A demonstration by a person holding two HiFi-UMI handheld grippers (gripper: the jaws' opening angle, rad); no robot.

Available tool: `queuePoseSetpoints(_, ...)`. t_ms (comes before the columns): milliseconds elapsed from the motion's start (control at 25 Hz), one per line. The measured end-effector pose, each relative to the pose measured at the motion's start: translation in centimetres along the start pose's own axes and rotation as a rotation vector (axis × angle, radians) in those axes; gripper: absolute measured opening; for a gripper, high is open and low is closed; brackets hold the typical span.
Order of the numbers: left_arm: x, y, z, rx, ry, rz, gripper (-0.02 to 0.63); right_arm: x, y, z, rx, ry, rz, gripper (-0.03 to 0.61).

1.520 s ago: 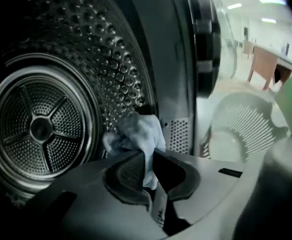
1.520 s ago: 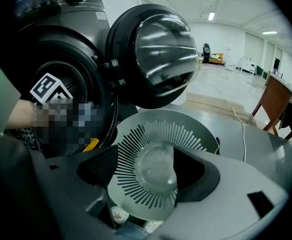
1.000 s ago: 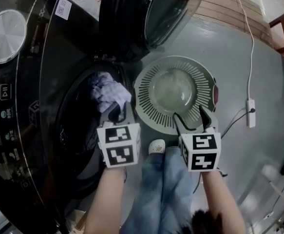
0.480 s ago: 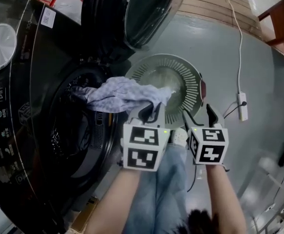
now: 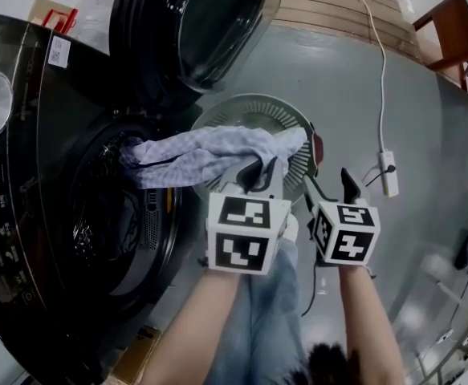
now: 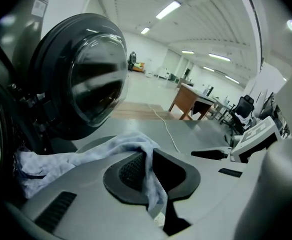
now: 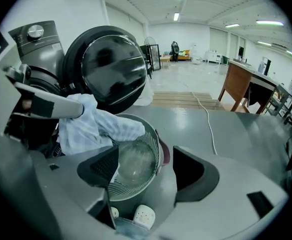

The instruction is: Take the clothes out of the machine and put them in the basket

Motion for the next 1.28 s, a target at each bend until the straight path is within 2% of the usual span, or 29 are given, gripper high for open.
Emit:
queuePoseSetpoints(80,0.6,-1.0,0.7,-0.052,-0.029,-0.028,0.034,0.0,0.1,-0.3,-0.009,0.003,-0.006,0.337)
queuePoseSetpoints(120,0.9,-1.6,1.2,-0.087,-0.05,-0.041,0.109,0.1,0.0,-0.5,-0.013,0.004,-0.01,0.337)
queuePoseSetpoints(160,1.2,-2.3,1.7,-0.126,-0.072,-0.053,0.272,0.1,-0.1,-0.6,-0.017,0.004,-0.012,0.337)
queuePoseSetpoints(200,1.4,-3.0,2.4,-0.159,-0.091,-0.072,0.385,0.2,-0.2,-0.7,-0.021,0.003,-0.015,0.337)
queuePoseSetpoints(240,1.4,-3.9,3.0,-0.18,-0.105,-0.102,0.403,0.3,-0.3,-0.7,-0.027,0.001,-0.017,0.336)
queuePoseSetpoints(480,0.8,-9.1,6.7,-0.139,-0.172,-0.29,0.416,1.2,-1.7,-0.5,-0.068,-0.021,-0.033,0.335)
queuePoseSetpoints(760,-0.5,-16.5,9.7,-0.032,-0.245,-0.513,0.428,2.3,-4.6,-0.1,-0.137,-0.051,-0.065,0.333)
queuePoseSetpoints(920,-0.9,-20.5,11.1,-0.027,-0.298,-0.563,0.448,2.8,-6.3,0.3,-0.175,-0.071,-0.083,0.33)
queuePoseSetpoints(1040,-0.5,-22.7,11.8,0.006,-0.345,-0.587,0.5,3.3,-7.7,0.6,-0.204,-0.086,-0.096,0.327)
queuePoseSetpoints(1280,1.6,-26.1,12.4,0.158,-0.41,-0.643,0.514,4.4,-9.9,1.1,-0.239,-0.118,-0.135,0.318)
Point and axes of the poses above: the fingertips, and each gripper's own axes: x forward along the fingers, y to its right, z out of its underside, the point moved 6 cm from there along -x, backward along the fingers, and after that the axes turned 14 degrees about -y, right-handed, at the moved point
